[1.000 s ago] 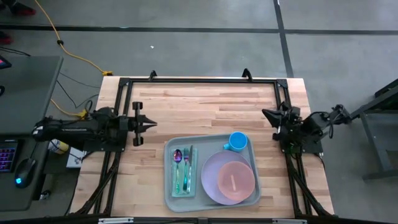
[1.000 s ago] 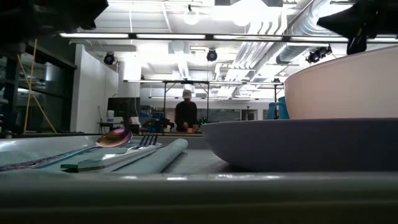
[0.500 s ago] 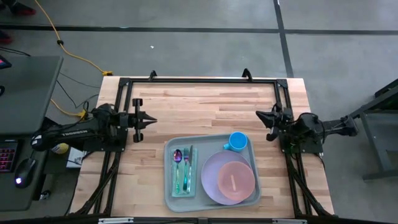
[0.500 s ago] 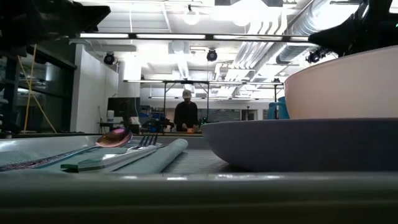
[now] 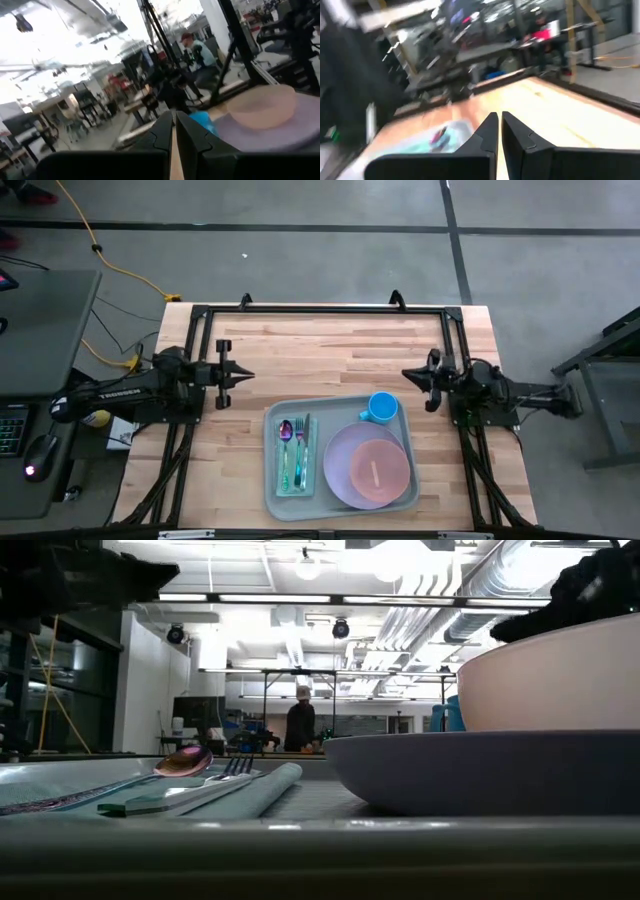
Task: Set up tray
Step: Return to Home Position
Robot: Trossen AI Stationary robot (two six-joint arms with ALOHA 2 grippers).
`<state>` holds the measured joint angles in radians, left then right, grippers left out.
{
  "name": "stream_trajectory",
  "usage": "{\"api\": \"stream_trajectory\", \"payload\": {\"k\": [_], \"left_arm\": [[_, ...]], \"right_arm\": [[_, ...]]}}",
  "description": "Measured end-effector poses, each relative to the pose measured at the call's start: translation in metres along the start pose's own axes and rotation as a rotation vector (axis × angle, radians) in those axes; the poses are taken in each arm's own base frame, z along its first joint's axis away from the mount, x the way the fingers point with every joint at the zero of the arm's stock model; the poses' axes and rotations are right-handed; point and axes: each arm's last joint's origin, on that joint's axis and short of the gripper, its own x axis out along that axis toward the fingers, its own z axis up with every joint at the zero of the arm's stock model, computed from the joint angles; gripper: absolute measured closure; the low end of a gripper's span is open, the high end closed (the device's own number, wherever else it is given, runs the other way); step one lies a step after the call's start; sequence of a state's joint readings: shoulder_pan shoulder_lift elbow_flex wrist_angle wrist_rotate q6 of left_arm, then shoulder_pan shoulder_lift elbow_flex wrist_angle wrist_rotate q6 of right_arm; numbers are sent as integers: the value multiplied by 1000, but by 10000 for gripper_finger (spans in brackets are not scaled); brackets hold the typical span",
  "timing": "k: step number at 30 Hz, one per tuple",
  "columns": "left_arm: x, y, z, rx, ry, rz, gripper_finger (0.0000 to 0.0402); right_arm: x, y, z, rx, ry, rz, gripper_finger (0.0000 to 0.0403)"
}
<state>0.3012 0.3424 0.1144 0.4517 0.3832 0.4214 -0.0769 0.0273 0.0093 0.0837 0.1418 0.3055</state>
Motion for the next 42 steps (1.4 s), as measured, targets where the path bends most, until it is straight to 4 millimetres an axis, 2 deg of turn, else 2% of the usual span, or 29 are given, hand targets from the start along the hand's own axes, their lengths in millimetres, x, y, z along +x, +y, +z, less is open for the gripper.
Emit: {"api": "stream_trajectory", "payload": {"k": [5,18,22,27,38,42], "left_arm": [[-1,-5,-10,-7,102,-47,346],[-9,-17,-37,-150,426,-72,346],[-9,-17,-39,-153,450,-61,346],[-9,-17,-38,-48,435,-94,346],[-20,-29,-53,-28,619,-227,346],[-25,-33,-58,-79,688,-258,346]], "right_arm": [[0,-1,-7,-88,105,91,403],[7,-4,-17,-178,232,103,403],[9,-5,-21,-183,273,84,403],[10,-7,-23,-193,296,45,403],[11,-6,-23,-151,293,56,403],[11,-6,-23,-164,291,56,403]]}}
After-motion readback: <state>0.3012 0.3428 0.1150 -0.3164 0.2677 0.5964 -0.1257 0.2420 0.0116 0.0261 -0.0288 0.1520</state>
